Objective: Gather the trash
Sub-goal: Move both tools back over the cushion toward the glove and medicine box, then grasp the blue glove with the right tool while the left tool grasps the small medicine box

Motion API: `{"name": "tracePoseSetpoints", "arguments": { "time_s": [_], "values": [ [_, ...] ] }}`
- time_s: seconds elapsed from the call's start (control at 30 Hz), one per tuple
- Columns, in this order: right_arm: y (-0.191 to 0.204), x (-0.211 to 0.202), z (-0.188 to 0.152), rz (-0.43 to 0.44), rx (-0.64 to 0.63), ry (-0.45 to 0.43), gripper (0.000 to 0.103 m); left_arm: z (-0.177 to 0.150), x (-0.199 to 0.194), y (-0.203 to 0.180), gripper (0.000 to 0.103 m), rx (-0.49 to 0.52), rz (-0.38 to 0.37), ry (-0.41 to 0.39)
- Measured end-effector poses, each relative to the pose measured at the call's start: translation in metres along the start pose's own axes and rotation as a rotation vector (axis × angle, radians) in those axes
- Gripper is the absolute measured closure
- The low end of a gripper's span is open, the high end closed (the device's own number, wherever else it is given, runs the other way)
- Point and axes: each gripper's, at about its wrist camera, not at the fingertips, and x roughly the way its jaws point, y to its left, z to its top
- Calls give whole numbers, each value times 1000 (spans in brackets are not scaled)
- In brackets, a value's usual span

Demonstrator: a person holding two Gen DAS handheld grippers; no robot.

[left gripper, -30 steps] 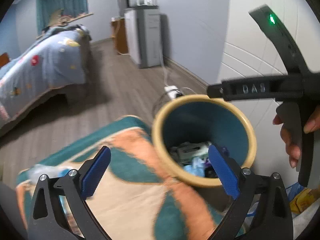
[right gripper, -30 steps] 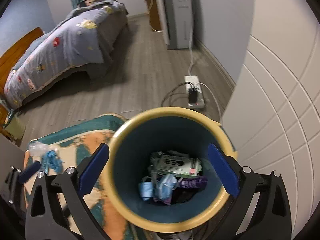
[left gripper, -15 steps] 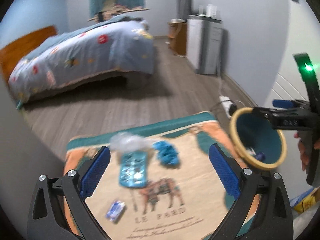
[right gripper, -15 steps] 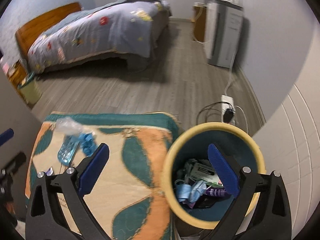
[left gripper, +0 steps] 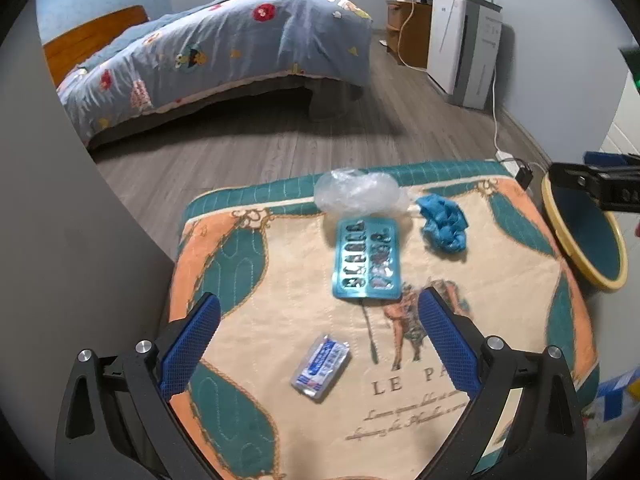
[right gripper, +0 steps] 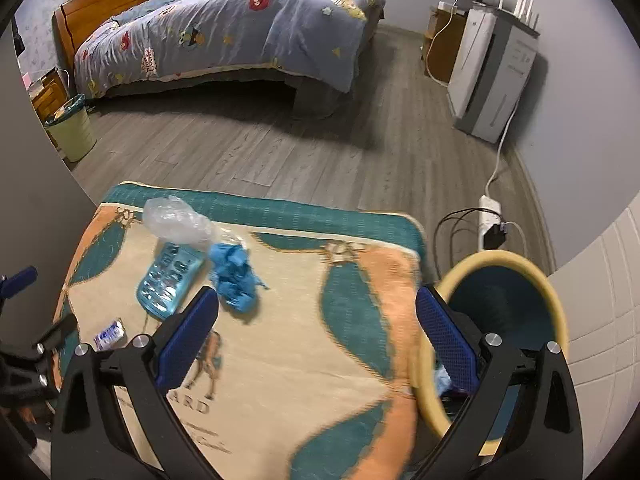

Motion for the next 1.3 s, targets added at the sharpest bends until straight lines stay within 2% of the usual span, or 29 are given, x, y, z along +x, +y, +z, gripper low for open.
{"name": "tracePoseSetpoints", "arguments": {
  "time_s": [0.43, 0.53, 0.7, 0.87, 0.9, 0.93, 1.03, 1.1, 1.17, 1.23, 1.3],
  "values": [
    [65, 68, 5, 6, -22, 120, 6, -24, 44, 16, 5, 7, -34, 140],
    [72, 82, 5, 6, -15, 147, 6, -26, 48, 17, 5, 0, -56, 154],
    [78, 99, 4, -3, 9, 181, 6, -36, 66, 11, 5, 20, -59, 251],
    [74, 113, 4, -12, 67, 210, 6, -42, 75, 6, 8, 51, -75, 299],
    [73, 116, 3, -15, 78, 219, 6, -43, 76, 6, 9, 51, -77, 308],
    [72, 119, 3, -20, 86, 228, 7, -44, 77, 6, 15, 49, -81, 314],
    [72, 128, 1, -36, 86, 256, 23, -45, 81, 7, 29, 47, -105, 340],
    [73, 133, -2, -34, 86, 279, 30, -46, 82, 7, 37, 58, -116, 348],
    [74, 138, -4, -28, 73, 303, 48, -45, 82, 6, 44, 67, -127, 349],
    [75, 141, -7, -31, 64, 331, 61, -45, 83, 4, 51, 79, -132, 348],
    [72, 140, -10, -16, 81, 339, 61, -46, 84, 0, 55, 106, -128, 355]
  ]
}}
